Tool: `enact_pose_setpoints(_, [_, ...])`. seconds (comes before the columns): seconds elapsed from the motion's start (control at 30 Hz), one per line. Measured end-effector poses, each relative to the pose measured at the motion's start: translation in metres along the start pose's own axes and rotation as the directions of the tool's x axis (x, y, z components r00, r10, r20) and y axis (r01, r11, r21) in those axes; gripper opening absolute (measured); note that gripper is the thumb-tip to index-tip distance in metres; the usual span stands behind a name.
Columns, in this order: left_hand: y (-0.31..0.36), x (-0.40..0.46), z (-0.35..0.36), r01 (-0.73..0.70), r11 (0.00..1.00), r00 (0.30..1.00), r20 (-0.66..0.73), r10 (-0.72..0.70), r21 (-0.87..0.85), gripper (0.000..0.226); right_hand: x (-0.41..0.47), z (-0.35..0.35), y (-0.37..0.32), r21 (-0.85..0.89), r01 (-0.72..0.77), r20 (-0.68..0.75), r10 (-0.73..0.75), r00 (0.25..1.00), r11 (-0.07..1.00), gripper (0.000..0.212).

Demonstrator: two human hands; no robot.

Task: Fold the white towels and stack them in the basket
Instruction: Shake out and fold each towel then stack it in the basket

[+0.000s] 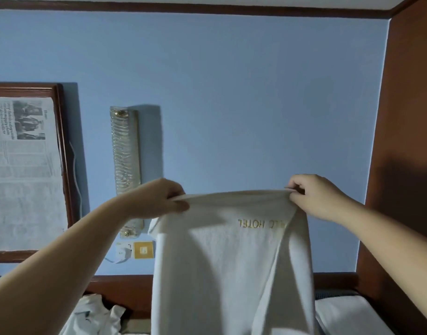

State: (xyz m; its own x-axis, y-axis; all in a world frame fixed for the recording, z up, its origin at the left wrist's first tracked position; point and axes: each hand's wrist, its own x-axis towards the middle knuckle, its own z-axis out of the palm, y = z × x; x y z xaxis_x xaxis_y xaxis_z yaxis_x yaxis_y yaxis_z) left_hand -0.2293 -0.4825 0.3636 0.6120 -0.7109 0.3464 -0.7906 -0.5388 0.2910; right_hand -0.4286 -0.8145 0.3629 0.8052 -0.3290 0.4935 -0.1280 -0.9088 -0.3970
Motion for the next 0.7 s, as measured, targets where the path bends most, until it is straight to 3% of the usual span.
enact_pose_setpoints(0.07, [-0.021,-0.011,0.023,0.089,0.982,0.993,-0.06,-0.1,-0.165,0.01,-0.002,0.001,0.006,0.013,-0.025,0.008,0.025,1.0,1.0,0.019])
enact_pose_setpoints(0.2, [-0.039,-0.027,0.071,0.192,0.851,0.933,-0.178,-0.313,-0.489,0.03,-0.006,0.006,0.019,-0.089,-0.08,-0.004,0.08,0.997,0.993,0.018])
enact_pose_setpoints(0.27, [-0.034,-0.027,0.08,0.223,0.767,0.873,-0.227,-0.432,-0.602,0.018,-0.007,0.008,0.029,-0.135,-0.136,-0.033,0.133,0.991,0.982,0.017])
enact_pose_setpoints(0.33, [-0.019,-0.022,0.077,0.219,0.719,0.851,-0.231,-0.471,-0.659,0.019,-0.01,0.015,0.039,-0.148,-0.213,-0.058,0.206,0.977,0.966,0.017])
enact_pose_setpoints(0.43, [0.016,-0.012,0.06,0.207,0.671,0.884,-0.157,-0.44,-0.712,0.029,-0.018,0.035,0.04,-0.145,-0.296,-0.141,0.277,0.951,0.944,0.014])
enact_pose_setpoints(0.53, [0.058,0.001,0.044,0.162,0.666,0.928,-0.117,-0.353,-0.728,0.019,-0.033,0.05,0.008,0.092,-0.334,-0.242,0.347,0.906,0.938,0.015])
enact_pose_setpoints(0.63, [0.105,0.007,0.041,0.098,0.682,0.971,-0.081,-0.226,-0.725,0.017,-0.055,0.06,-0.04,0.579,-0.37,0.071,0.408,0.91,0.726,0.015])
enact_pose_setpoints(0.7, [0.127,0.01,0.042,0.068,0.737,0.991,-0.041,-0.129,-0.673,0.024,-0.07,0.073,-0.061,0.642,-0.371,0.171,0.346,0.923,0.671,0.021])
